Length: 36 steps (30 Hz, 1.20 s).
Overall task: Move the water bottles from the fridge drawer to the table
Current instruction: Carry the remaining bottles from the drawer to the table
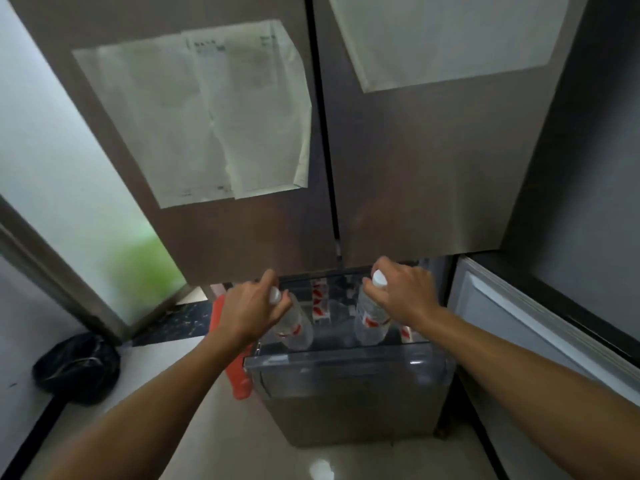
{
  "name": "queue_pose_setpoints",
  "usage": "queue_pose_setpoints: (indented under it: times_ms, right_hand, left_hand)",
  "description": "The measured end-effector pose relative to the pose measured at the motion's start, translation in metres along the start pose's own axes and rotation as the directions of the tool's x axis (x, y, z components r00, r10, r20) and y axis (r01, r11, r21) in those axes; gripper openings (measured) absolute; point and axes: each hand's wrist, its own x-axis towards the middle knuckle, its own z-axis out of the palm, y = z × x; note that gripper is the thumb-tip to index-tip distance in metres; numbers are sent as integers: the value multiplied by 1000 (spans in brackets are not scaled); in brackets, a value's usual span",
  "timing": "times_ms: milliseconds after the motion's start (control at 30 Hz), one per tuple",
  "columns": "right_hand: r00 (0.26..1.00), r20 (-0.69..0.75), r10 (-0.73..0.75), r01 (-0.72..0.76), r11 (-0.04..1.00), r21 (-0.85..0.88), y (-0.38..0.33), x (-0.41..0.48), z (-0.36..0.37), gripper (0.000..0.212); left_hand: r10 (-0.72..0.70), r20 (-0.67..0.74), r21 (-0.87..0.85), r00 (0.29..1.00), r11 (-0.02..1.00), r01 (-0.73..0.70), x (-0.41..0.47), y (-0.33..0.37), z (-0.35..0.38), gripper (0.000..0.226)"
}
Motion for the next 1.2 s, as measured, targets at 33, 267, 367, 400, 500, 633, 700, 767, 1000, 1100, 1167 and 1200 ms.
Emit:
queue_pose_setpoints:
  times_ms: [33,267,367,400,500,633,700,767,1000,1100,1167,1200]
  right_hand:
    - [998,-31,-53,53,999,7,-9,3,-8,31]
    - [949,-161,-273,294,948,126,-92,-3,-22,36]
    - [925,-141,-352,373,913,163,-141,-23,-8,38]
    - [913,-122,-390,407,895,181,-159,-32,-2,38]
    - [848,-51,-528,521,811,265,-218,-62,18,29]
    - [753,-1,-658,621,710,332,-311,-111,29,37]
    - [708,-2,-706,663,663,348,-361,-142,30,38]
    - [656,20,-755,699,617,363,-412,-177,28,37]
    - [478,88,-874,743,456,490,-578,-314,14,35]
    - [386,87,-918,763,371,530,-636,-368,10,35]
    - [309,77,-948,782,300,547,-676,-400,4,34]
    - [278,79,-957,784,273,558,-696,-414,1,33]
  left_hand:
    - [-21,-47,13,999,1000,21,-7,1,-12,43]
    - [-277,-239,23,931,957,290,-94,-28,-81,44]
    - [-346,-215,78,913,926,369,-154,-46,-102,50]
    - [-365,-205,101,908,915,390,-177,-51,-109,52]
    - [-451,-181,176,874,859,480,-256,-70,-131,55]
    - [-607,-179,182,774,753,633,-374,-92,-171,48]
    - [-665,-221,213,713,681,701,-436,-98,-193,41]
    - [-705,-251,230,663,622,749,-499,-99,-216,37]
    - [-843,-295,251,450,386,888,-706,-100,-286,35]
    - [-890,-275,241,364,303,922,-775,-96,-309,24]
    - [-912,-297,221,284,223,949,-818,-96,-321,23]
    - [-921,-308,215,239,177,960,-838,-97,-326,24]
